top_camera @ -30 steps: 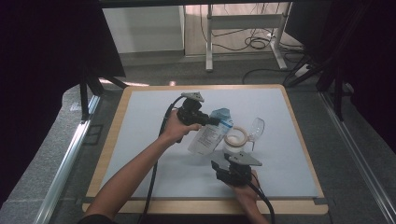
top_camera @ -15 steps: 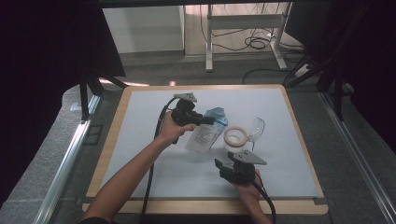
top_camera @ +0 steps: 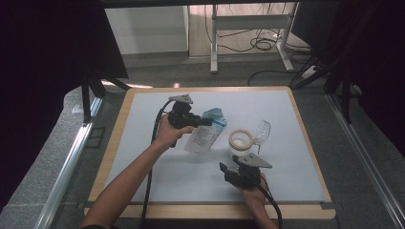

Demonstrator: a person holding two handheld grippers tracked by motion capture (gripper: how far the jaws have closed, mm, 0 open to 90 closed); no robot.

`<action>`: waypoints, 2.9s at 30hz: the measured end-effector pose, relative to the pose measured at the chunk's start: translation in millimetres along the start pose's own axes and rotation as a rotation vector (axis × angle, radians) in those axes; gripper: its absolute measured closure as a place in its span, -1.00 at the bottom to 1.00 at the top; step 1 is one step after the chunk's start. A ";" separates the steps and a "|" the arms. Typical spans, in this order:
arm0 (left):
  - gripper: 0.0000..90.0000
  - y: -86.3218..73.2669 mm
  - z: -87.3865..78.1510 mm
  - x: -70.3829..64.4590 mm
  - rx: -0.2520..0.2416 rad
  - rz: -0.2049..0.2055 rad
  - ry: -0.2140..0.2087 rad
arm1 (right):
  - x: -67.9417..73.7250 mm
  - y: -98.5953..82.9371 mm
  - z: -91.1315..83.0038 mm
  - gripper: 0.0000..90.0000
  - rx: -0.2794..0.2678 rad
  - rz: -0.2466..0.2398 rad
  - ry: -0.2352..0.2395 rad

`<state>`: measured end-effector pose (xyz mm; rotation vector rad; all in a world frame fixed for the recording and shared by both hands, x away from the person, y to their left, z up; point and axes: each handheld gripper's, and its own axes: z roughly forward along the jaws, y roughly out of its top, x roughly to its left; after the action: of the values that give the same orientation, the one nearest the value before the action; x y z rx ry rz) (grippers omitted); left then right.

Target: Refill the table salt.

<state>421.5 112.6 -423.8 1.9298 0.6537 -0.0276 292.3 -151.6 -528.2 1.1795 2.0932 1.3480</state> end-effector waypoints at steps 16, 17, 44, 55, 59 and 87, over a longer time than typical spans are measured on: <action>0.98 -18.6 -32.8 26.0 -0.064 -0.055 0.102 | -1.0 -0.8 1.6 -0.13 0.004 0.001 -0.005; 0.98 -20.0 -34.7 27.7 -0.068 -0.059 0.112 | -1.1 -0.8 1.7 -0.13 0.004 0.002 -0.006; 0.96 -48.0 -60.3 49.2 -0.108 -0.080 0.288 | -1.4 -2.2 3.9 -0.14 0.012 0.003 -0.003; 0.92 -67.0 -78.6 46.7 -0.140 -0.088 0.304 | -2.1 -1.8 3.9 -0.16 0.008 0.001 -0.010; 0.90 -67.6 -78.2 45.2 -0.144 -0.085 0.302 | -2.2 -1.5 3.5 -0.16 0.007 0.001 -0.011; -0.08 -66.1 -64.7 36.7 -0.103 -0.051 0.283 | -3.6 -0.3 1.4 -0.16 -0.002 0.002 -0.016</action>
<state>405.5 203.4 -461.4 1.8328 0.8752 0.2465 295.2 -153.7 -529.5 1.1883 2.0796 1.3366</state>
